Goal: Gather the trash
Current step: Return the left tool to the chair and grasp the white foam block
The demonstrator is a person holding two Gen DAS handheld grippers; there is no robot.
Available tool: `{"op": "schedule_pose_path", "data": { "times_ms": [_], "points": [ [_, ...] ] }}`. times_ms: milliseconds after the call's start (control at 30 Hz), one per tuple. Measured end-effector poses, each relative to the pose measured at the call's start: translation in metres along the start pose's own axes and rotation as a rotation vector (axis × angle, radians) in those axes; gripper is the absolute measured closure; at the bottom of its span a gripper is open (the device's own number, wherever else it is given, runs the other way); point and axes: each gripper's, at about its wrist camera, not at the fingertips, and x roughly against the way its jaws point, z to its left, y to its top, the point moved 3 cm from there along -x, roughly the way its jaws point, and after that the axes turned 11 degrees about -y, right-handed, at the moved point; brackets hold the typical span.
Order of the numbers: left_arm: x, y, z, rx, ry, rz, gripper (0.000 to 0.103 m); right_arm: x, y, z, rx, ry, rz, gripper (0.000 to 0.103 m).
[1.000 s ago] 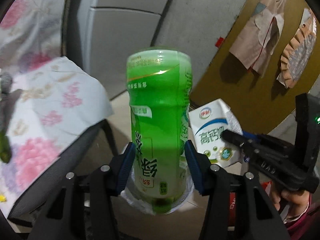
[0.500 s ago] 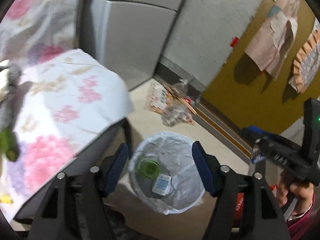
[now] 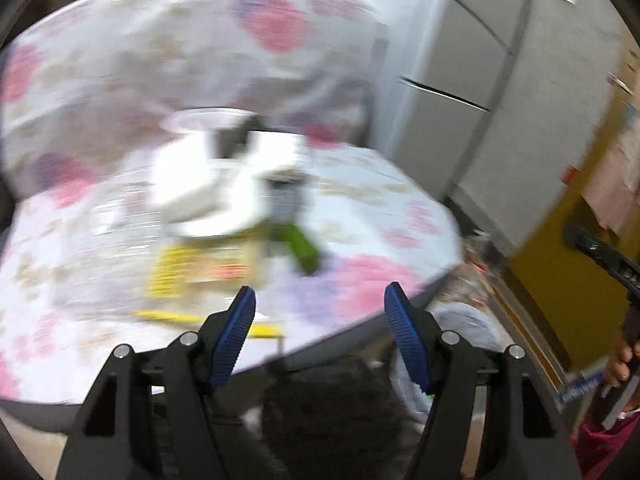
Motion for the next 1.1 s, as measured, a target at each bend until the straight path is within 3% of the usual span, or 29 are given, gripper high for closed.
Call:
{"op": "schedule_pose_path", "data": {
  "times_ms": [67,200,300,367,533,700,800,900,967,1100],
  "points": [
    [0.015,0.003,0.030,0.039,0.076,-0.022,0.038,-0.007,0.010,0.033,0.051,0.046,-0.002,0.048],
    [0.043,0.009,0.079,0.089,0.250,-0.068,0.036,-0.018,0.021,0.088,0.127,0.107,-0.017,0.041],
    [0.062,0.013,0.119,0.146,0.346,-0.096,0.032,-0.033,0.027,0.137,0.189,0.151,-0.019,0.028],
    [0.071,0.014,0.141,0.183,0.367,-0.103,0.031,-0.048,0.027,0.179,0.261,0.167,-0.019,0.021],
    [0.081,0.006,0.182,0.245,0.394,-0.089,0.024,-0.093,0.019,0.265,0.420,0.133,-0.011,0.017],
    [0.078,-0.001,0.205,0.285,0.397,-0.072,0.024,-0.142,0.016,0.321,0.498,0.077,0.056,0.016],
    [0.077,-0.002,0.212,0.297,0.385,-0.072,0.024,-0.164,0.016,0.334,0.507,0.040,0.110,0.015],
    [0.070,0.002,0.206,0.288,0.346,-0.072,0.024,-0.155,0.016,0.321,0.476,0.082,0.136,0.015],
    [0.058,0.010,0.194,0.256,0.308,-0.061,0.023,-0.138,0.024,0.295,0.441,0.076,0.092,0.015],
    [0.026,0.036,0.163,0.186,0.216,-0.043,0.009,-0.116,0.040,0.237,0.400,-0.024,0.014,0.015]
  ]
}}
